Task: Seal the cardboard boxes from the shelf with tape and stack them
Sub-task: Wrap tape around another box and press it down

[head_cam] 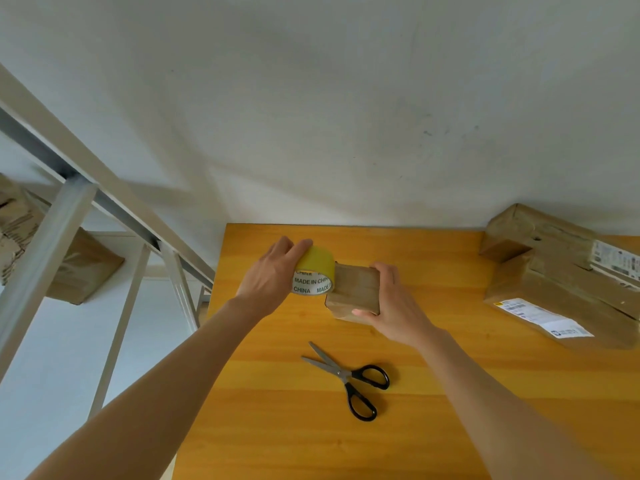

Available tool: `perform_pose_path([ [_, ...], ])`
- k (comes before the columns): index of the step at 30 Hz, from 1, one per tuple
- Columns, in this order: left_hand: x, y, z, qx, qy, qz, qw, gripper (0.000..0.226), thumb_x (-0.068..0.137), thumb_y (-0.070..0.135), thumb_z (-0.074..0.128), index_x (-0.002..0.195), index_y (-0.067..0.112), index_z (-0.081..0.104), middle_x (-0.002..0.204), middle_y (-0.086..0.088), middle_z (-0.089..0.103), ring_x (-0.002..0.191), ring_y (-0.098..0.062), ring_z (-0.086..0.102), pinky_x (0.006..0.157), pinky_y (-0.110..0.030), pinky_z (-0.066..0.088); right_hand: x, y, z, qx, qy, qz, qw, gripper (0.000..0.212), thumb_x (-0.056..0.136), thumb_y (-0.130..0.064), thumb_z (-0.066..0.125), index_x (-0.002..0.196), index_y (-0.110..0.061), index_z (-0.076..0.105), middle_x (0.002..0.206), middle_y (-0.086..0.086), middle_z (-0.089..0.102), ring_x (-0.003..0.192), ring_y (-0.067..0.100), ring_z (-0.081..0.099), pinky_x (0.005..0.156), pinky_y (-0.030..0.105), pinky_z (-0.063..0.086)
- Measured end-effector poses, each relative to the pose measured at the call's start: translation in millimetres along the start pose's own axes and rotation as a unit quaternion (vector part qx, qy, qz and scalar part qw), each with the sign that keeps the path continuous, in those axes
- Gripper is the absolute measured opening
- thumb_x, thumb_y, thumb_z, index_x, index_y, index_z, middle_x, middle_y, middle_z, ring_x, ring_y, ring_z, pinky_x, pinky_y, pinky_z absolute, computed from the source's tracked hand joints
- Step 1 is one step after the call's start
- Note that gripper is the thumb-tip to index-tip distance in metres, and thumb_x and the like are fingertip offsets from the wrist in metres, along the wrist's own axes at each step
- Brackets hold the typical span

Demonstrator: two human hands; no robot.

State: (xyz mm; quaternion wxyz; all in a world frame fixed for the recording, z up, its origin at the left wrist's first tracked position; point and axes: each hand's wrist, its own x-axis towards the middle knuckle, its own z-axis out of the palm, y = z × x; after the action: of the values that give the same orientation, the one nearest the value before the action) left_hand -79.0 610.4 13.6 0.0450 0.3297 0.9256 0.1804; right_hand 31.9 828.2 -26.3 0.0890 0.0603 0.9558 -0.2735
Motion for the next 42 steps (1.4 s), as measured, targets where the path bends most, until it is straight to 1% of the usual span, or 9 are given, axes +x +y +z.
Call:
perform_pose_path([
  [5,2,-6,-3,0.091,-0.027,0.04,0.995,0.062,0.08,-0.006,0.063,0.136,0.014,0.045,0.11,-0.019,0.049,0.095,-0.035,0.052,0.047,-0.033,0.041,-5,14,-3,0.013,-0.015,0.013,1.0,0.082,0.084,-0.046,0.07,0.142,-0.018,0.018,0.136,0.003,0.026,0.1,0.017,0.051,0.08,0.029,0.049],
  [9,-2,-4,2,0.089,-0.032,0.058,0.994,0.076,0.07,-0.009,0.073,0.128,0.021,0.033,0.101,-0.022,0.053,0.085,-0.037,0.056,0.042,-0.032,0.044,-6,17,-4,0.026,-0.022,0.013,0.999,0.08,0.084,-0.045,0.07,0.14,-0.02,0.018,0.135,0.002,0.028,0.1,0.017,0.051,0.08,0.032,0.051],
  [12,3,0,7,0.107,-0.043,0.082,0.99,0.079,0.057,-0.011,0.081,0.122,0.015,0.044,0.094,-0.023,0.055,0.076,-0.037,0.058,0.035,-0.029,0.042,-9,21,-4,0.033,-0.023,0.017,0.999,0.082,0.084,-0.045,0.071,0.141,-0.019,0.018,0.134,0.001,0.028,0.1,0.012,0.045,0.078,0.024,0.043],
  [16,7,-2,15,0.119,-0.046,0.093,0.987,0.087,0.052,-0.01,0.085,0.12,0.018,0.037,0.092,-0.022,0.057,0.075,-0.036,0.059,0.033,-0.027,0.041,-11,24,-2,0.032,-0.021,0.018,0.999,0.084,0.084,-0.043,0.071,0.142,-0.017,0.016,0.136,0.002,0.028,0.102,0.01,0.044,0.075,0.021,0.042],
  [26,8,-4,36,0.085,-0.047,0.068,0.993,0.077,0.071,-0.009,0.073,0.121,0.024,0.026,0.103,-0.024,0.054,0.086,-0.037,0.056,0.039,-0.035,0.049,-11,16,-7,-0.01,-0.033,0.024,0.999,0.083,0.084,-0.043,0.071,0.141,-0.017,0.016,0.135,0.003,0.028,0.089,0.013,0.052,0.062,0.023,0.048],
  [29,7,-4,41,0.072,-0.042,0.061,0.995,0.073,0.078,-0.006,0.067,0.123,0.027,0.02,0.11,-0.022,0.05,0.094,-0.036,0.053,0.046,-0.036,0.049,-14,13,-12,-0.073,-0.047,0.032,0.996,0.089,0.08,-0.044,0.075,0.141,-0.015,0.018,0.14,0.007,0.028,0.108,0.021,0.052,0.084,0.031,0.048],
  [32,6,0,43,0.059,-0.039,0.077,0.994,0.077,0.073,-0.008,0.072,0.123,0.025,0.024,0.106,-0.024,0.052,0.09,-0.037,0.055,0.043,-0.034,0.048,-14,5,-18,-0.155,-0.066,0.037,0.985,0.108,0.075,-0.054,0.075,0.147,-0.01,0.008,0.154,0.013,0.01,0.143,0.032,0.02,0.118,0.046,0.023],
  [35,5,5,46,0.062,-0.033,0.086,0.994,0.08,0.069,-0.011,0.073,0.123,0.024,0.026,0.102,-0.023,0.053,0.086,-0.036,0.056,0.041,-0.032,0.046,-6,-15,-22,-0.181,-0.061,0.014,0.981,0.123,0.074,-0.06,0.073,0.152,-0.009,-0.008,0.161,0.012,-0.001,0.149,0.028,0.004,0.12,0.047,0.01],
  [42,3,8,46,0.055,-0.011,0.08,0.995,0.079,0.069,-0.009,0.073,0.125,0.024,0.029,0.1,-0.02,0.052,0.085,-0.034,0.056,0.041,-0.035,0.049,19,-59,-13,-0.245,-0.06,0.0,0.968,0.112,0.076,-0.062,0.069,0.15,-0.001,0.012,0.149,0.015,0.034,0.136,0.028,0.036,0.112,0.045,0.028],
])
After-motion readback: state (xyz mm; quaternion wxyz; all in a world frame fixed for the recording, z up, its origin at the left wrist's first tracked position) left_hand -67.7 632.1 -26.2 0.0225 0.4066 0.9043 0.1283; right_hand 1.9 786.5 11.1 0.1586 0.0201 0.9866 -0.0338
